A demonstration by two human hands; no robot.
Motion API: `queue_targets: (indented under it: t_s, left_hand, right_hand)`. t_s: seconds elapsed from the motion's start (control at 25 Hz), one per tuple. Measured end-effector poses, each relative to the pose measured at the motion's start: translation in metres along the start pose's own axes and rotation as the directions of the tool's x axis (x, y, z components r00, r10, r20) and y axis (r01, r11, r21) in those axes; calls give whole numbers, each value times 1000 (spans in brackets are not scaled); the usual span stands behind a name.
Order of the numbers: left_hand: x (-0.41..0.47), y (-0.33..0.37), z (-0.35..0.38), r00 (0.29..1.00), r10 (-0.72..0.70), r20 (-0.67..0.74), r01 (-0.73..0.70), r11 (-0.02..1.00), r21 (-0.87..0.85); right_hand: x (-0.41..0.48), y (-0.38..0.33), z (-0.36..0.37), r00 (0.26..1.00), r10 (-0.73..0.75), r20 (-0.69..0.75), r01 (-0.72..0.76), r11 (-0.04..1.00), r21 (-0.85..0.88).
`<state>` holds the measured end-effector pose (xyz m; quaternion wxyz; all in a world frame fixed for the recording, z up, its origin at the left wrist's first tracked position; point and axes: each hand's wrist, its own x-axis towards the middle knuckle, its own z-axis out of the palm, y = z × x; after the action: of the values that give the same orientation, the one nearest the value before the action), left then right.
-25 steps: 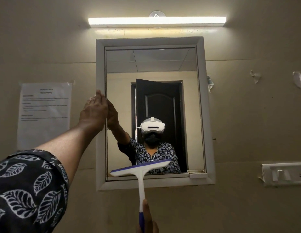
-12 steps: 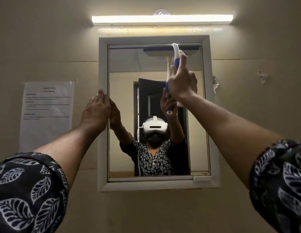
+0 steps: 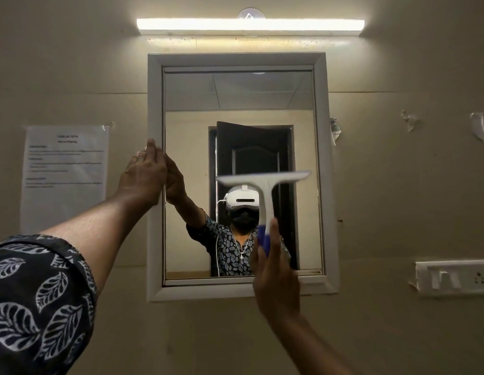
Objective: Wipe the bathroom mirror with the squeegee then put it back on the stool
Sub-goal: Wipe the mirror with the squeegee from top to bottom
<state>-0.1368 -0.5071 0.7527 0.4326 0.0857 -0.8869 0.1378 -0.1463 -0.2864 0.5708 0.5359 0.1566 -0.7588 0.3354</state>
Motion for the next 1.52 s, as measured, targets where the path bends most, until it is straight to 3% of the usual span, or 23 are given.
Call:
queue_targets:
  t_s: [0.16,0.24,0.28,0.32,0.36,0.4,0.44,0.48,0.52,0.64,0.72,0.76,0.8,0.84,0.92,1.0,1.08,1.24,1.4,1.52]
  left_hand:
    - [0,0,0,1000,-5,-7,5,1000,-12]
    - [1,0,0,1000,-3,-11,3,1000,-20]
    - [1,0,1,1000,-3,-11,3,1000,-20]
    - [2,0,1,1000,-3,-11,3,1000,-20]
    - [2,0,1,1000,-3,-10,3,1000,-21]
    - [1,0,1,1000,-6,-8,5,1000,-23]
    - [1,1,1,1000,-7,-8,7,1000,-23]
    - [1,1,0,1000,-8,-8,8,1000,-23]
    - [1,1,0,1000,-9,-8,9,1000,-25]
    - [1,1,1,1000,-6,-3,6,999,-36]
    - [1,0,0,1000,-3,3,3,999,-49]
    - [1,-1,1,1000,-1,7,1,999,-52]
    - [1,-1,1,1000,-1,9,1,999,-52]
    - [1,-1,1,1000,-2,12,3,999,-51]
    - [1,-1,1,1000,-3,10,3,999,-50]
    - [1,0,1,1000,3,3,-3,999,-53]
    - [1,-1,0,1000,8,7,-8,999,-54]
    - [-1,-1,-1,1000,14,14,-13,999,-45]
    - [-2,-2,-3,1000,16,24,-15,999,-50]
    - [-3,-1,-4,999,15,37,-13,998,-54]
  right_hand:
    - [-47,0,9,996,91,14,-92,982,162]
    - [-75,6,6,979,187,79,-195,973,124]
    - [-45,-9,1,984,145,104,-158,979,128]
    - [3,-31,-1,994,12,106,-20,997,71]
    - [48,-68,2,969,-165,184,131,974,184]
    - [79,-85,-3,943,-289,167,216,910,353]
    - [99,-100,-4,965,-205,161,65,787,613]
    - [109,-127,11,950,-212,231,-70,574,816]
    - [112,-148,38,919,-295,261,-126,409,904]
    - [111,-164,64,920,-260,293,-201,330,922]
    - [106,-149,40,970,-187,158,-52,473,880]
    - [116,-145,18,990,-137,35,58,621,782]
    - [132,-139,-11,983,-166,-74,176,772,610]
    - [146,-125,-30,980,-172,-102,200,867,456]
    - [183,-97,-77,970,-164,-178,194,967,168]
    - [207,-89,-96,990,-89,-111,91,996,14]
    - [204,-87,-81,999,-14,-34,14,1000,-19]
    - [149,-49,-57,1000,7,6,-7,999,39]
    - [66,-26,-26,1000,15,3,-15,999,-49]
    - [1,-12,-15,997,40,66,-40,999,-5]
